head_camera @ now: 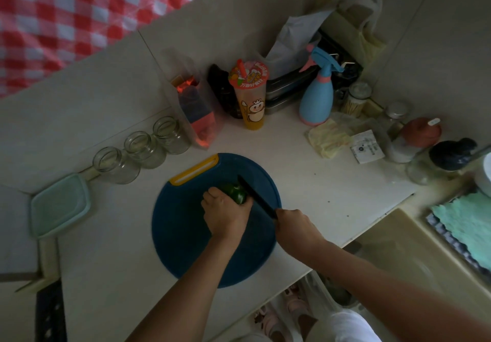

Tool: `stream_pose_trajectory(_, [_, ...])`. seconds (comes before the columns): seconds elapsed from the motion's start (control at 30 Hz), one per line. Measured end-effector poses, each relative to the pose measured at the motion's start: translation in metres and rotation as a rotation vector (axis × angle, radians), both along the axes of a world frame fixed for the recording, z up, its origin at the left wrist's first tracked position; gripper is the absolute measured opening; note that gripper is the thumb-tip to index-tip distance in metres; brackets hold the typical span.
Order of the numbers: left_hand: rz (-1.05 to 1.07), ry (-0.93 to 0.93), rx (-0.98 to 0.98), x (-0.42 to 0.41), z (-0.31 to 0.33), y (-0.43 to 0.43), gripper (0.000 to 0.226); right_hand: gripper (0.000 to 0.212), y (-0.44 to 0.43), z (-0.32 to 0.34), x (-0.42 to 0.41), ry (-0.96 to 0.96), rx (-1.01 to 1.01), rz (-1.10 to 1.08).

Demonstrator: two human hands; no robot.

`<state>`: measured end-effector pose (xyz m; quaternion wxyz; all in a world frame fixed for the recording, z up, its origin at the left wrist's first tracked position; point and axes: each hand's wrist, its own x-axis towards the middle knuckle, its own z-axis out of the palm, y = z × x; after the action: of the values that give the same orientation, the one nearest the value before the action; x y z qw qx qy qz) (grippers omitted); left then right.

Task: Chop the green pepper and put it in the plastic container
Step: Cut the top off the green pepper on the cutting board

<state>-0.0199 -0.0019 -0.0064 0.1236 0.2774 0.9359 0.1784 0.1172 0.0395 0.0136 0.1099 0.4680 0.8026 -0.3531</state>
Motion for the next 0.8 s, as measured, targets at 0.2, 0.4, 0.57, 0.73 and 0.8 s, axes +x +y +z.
stream_pose_trajectory(0.2, [-0.019,-0.051,0.073,-0.003,-0.001,-0.011,0.083,0.025,0.003,0.008,-0.003,0.058,0.069,-0.005])
stream_pose_trajectory(0.4, [-0.143,-0.277,0.053,-0.021,0.007,-0.014,0.085,0.029,0.022,0.014,0.005,0.126,0.127,0.094])
stream_pose_trajectory(0.57, [-0.366,-0.554,0.036,-0.048,0.028,-0.032,0.064,0.038,0.028,0.014,0.041,0.212,0.302,0.330])
stream_pose_trajectory(0.73, [-0.513,-0.461,-0.033,-0.059,0.028,-0.052,0.058,0.071,0.023,0.008,0.063,0.279,0.434,0.523])
stream_pose_trajectory(0.8, [-0.497,-0.507,0.014,-0.062,0.026,-0.055,0.060,0.081,0.022,0.002,0.067,0.301,0.474,0.531])
